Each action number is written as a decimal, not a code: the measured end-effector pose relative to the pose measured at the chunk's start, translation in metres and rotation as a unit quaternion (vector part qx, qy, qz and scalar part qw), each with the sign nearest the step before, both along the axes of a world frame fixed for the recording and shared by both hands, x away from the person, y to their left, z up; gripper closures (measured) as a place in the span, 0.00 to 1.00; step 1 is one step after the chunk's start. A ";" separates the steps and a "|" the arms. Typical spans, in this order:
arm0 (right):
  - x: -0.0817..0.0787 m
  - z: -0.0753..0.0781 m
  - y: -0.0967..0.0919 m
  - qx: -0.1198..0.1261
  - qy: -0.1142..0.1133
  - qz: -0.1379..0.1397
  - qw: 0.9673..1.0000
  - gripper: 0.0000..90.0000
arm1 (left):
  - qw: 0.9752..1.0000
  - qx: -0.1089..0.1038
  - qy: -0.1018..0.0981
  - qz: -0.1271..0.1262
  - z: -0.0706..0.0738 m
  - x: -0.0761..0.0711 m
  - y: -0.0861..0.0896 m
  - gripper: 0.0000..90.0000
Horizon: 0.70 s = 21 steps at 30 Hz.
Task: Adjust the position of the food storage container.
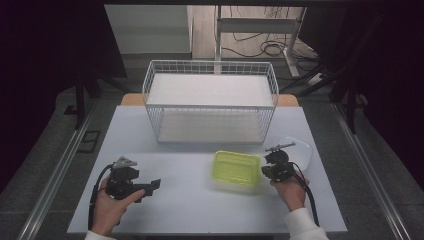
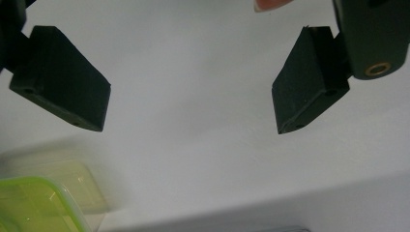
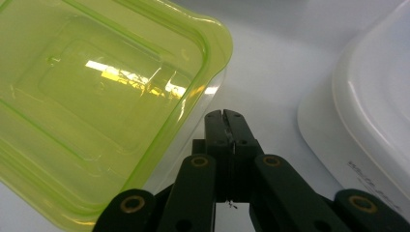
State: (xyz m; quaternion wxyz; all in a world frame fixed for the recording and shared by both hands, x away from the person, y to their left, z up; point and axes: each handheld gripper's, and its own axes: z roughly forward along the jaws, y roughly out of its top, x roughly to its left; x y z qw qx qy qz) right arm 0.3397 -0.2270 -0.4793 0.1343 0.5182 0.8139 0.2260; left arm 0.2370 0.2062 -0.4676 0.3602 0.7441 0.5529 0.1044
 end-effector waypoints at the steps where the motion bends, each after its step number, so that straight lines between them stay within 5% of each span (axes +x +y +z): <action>1: 0.001 -0.001 0.002 -0.002 -0.002 0.001 1.000 0.99 | 1.000 0.000 0.000 0.000 -0.001 0.000 0.000 0.15; 21: 0.003 -0.006 0.037 -0.011 -0.017 0.038 0.999 0.99 | 1.000 0.004 -0.002 -0.003 -0.001 0.001 -0.001 0.15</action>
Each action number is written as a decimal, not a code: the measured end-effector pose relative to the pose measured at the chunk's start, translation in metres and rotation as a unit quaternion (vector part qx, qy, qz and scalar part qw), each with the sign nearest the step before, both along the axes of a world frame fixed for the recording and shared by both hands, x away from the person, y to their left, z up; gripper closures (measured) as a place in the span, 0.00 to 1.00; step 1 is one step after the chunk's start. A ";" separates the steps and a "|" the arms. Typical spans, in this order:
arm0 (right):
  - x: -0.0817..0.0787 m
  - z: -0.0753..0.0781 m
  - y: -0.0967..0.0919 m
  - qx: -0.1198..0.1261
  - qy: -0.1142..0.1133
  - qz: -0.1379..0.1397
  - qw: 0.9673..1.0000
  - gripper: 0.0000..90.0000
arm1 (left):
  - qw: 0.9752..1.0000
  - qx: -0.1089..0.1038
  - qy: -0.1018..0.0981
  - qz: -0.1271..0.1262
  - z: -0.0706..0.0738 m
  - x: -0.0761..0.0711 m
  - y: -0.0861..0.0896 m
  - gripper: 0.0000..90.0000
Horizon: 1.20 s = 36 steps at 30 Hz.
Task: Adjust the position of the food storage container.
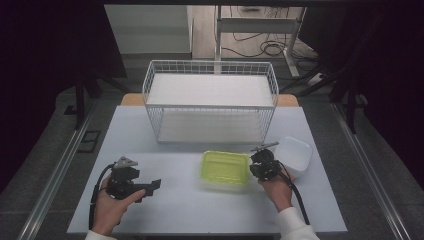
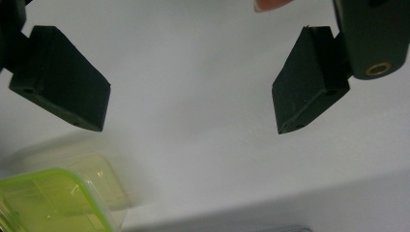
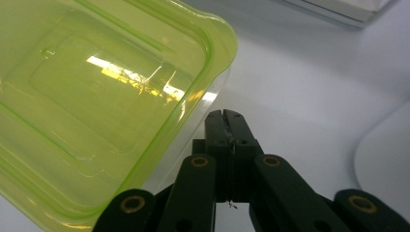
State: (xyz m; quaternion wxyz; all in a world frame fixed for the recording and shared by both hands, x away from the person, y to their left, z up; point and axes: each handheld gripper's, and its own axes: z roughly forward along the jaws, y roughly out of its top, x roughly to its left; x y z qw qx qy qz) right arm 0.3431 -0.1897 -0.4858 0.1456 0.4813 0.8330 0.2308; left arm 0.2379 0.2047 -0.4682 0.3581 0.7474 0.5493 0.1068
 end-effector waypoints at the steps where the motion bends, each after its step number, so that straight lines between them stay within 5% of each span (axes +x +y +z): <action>1: 0.000 -0.001 0.002 0.000 0.000 0.003 1.000 0.99 | 1.000 0.000 0.000 0.000 0.000 0.000 0.000 0.15; 30: 0.012 -0.011 0.057 -0.010 -0.004 0.074 0.997 0.99 | 1.000 -0.001 0.009 0.009 -0.006 0.000 0.004 0.15; 36: 0.011 -0.008 0.055 -0.008 -0.010 0.074 0.997 0.99 | 1.000 -0.002 0.009 0.009 -0.006 -0.001 0.004 0.15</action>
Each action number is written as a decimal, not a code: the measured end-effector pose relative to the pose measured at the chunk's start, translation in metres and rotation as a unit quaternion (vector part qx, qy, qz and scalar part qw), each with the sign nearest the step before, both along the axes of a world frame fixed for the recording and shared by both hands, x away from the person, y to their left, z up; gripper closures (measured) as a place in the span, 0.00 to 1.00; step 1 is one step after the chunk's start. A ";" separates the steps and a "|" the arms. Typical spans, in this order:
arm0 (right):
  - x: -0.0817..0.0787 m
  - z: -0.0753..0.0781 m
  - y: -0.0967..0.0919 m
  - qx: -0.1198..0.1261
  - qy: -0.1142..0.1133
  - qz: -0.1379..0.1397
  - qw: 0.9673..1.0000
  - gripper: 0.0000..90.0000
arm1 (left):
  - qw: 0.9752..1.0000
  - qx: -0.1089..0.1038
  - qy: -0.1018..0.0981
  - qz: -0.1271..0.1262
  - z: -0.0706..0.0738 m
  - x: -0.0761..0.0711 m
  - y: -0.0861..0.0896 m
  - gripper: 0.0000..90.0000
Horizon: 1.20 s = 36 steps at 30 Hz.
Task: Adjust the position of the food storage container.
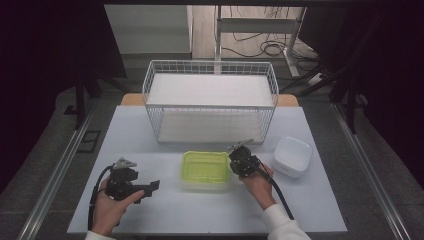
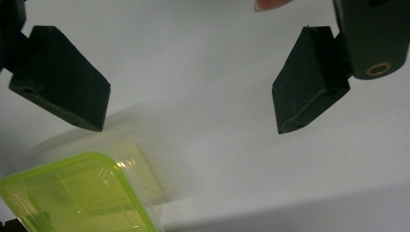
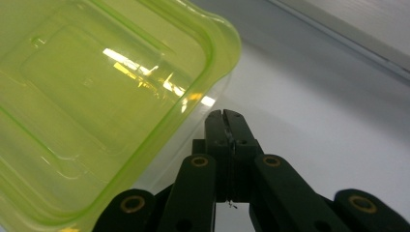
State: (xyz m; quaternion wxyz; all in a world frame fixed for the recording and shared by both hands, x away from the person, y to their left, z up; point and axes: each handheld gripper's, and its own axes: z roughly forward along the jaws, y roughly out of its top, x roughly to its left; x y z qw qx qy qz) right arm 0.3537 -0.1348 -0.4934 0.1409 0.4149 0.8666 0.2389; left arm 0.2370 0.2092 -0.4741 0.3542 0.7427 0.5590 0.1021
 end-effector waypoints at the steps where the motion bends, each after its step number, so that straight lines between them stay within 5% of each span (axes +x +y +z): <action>1: 0.000 0.000 0.000 0.000 0.000 0.000 1.000 0.99 | 1.000 0.000 0.000 0.000 0.000 0.000 0.000 0.15; 5: -0.007 0.010 -0.012 0.011 -0.007 -0.005 1.000 0.99 | 1.000 -0.003 -0.005 0.005 0.002 -0.001 0.002 0.15; 13: -0.025 0.030 -0.055 0.081 -0.013 -0.024 0.996 0.93 | 1.000 -0.009 -0.011 0.005 0.005 -0.002 0.001 0.15; 18: -0.031 0.037 -0.073 0.143 -0.016 -0.040 0.989 0.54 | 1.000 -0.011 -0.010 0.003 0.005 0.000 0.001 0.16; 22: -0.034 0.037 -0.081 0.181 -0.010 -0.042 0.983 0.40 | 1.000 -0.016 -0.009 0.004 0.005 0.001 0.001 0.16; 25: -0.035 0.037 -0.084 0.194 -0.008 -0.036 0.980 0.36 | 1.000 -0.020 -0.009 0.002 0.006 0.001 0.000 0.17; 36: -0.035 0.038 -0.084 0.197 -0.007 -0.023 0.980 0.31 | 0.999 -0.037 -0.014 0.006 0.008 0.003 -0.001 0.16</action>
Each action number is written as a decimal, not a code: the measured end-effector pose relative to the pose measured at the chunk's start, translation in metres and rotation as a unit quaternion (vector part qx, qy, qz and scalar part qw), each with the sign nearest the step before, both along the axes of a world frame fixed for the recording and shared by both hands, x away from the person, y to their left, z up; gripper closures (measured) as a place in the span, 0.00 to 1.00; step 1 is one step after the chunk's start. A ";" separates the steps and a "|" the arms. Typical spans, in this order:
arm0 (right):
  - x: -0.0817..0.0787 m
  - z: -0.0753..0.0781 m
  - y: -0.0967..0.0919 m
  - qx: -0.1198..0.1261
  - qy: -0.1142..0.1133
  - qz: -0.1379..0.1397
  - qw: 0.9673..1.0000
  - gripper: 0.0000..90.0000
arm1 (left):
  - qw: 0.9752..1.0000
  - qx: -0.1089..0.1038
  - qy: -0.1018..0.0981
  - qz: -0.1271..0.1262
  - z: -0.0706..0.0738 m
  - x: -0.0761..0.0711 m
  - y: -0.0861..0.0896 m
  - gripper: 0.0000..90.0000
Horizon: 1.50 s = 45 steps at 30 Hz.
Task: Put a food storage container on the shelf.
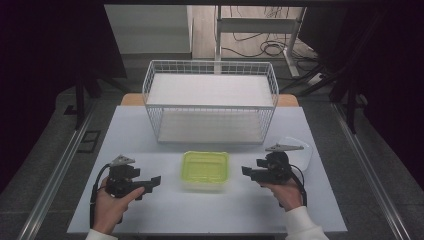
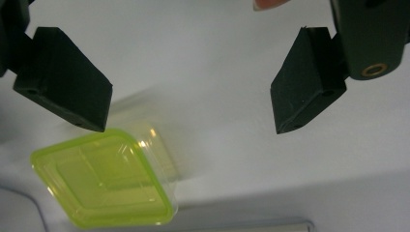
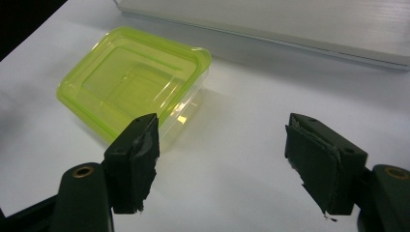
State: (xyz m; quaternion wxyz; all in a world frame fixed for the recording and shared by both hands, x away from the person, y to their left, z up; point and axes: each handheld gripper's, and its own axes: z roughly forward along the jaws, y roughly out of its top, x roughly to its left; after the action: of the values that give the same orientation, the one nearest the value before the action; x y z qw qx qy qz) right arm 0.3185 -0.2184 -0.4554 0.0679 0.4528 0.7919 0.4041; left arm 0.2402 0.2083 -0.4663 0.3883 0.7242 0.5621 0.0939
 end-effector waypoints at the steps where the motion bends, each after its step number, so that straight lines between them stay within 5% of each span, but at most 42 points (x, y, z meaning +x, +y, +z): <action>1: 0.000 0.000 0.000 0.000 0.000 0.000 1.000 0.31 | 1.000 -0.002 -0.004 0.001 0.001 0.001 -0.001 0.16; 10: 0.005 0.001 -0.002 0.013 0.002 0.007 1.000 0.33 | 1.000 -0.029 0.007 0.009 0.000 0.014 -0.002 0.20; 19: 0.015 -0.003 0.001 0.025 0.015 0.012 1.000 0.36 | 0.999 -0.039 0.030 -0.010 -0.004 0.036 -0.012 0.26; 23: 0.018 -0.004 0.006 0.024 0.015 0.006 1.000 0.36 | 0.996 -0.067 0.049 -0.012 -0.008 0.047 -0.017 0.28; 32: 0.016 -0.004 0.017 0.037 0.029 0.014 0.999 0.41 | 0.994 -0.090 0.064 -0.025 -0.011 0.059 -0.019 0.34; 45: 0.037 -0.023 0.037 0.058 0.071 0.017 0.996 0.48 | 0.987 -0.119 0.101 -0.043 -0.023 0.087 -0.030 0.42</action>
State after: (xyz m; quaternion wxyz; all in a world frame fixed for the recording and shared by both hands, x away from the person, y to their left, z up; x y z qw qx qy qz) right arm 0.3557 -0.1819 -0.4780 -0.0214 0.4700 0.7776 0.4170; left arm 0.3270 0.1784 -0.4892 0.4170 0.7018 0.5740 -0.0639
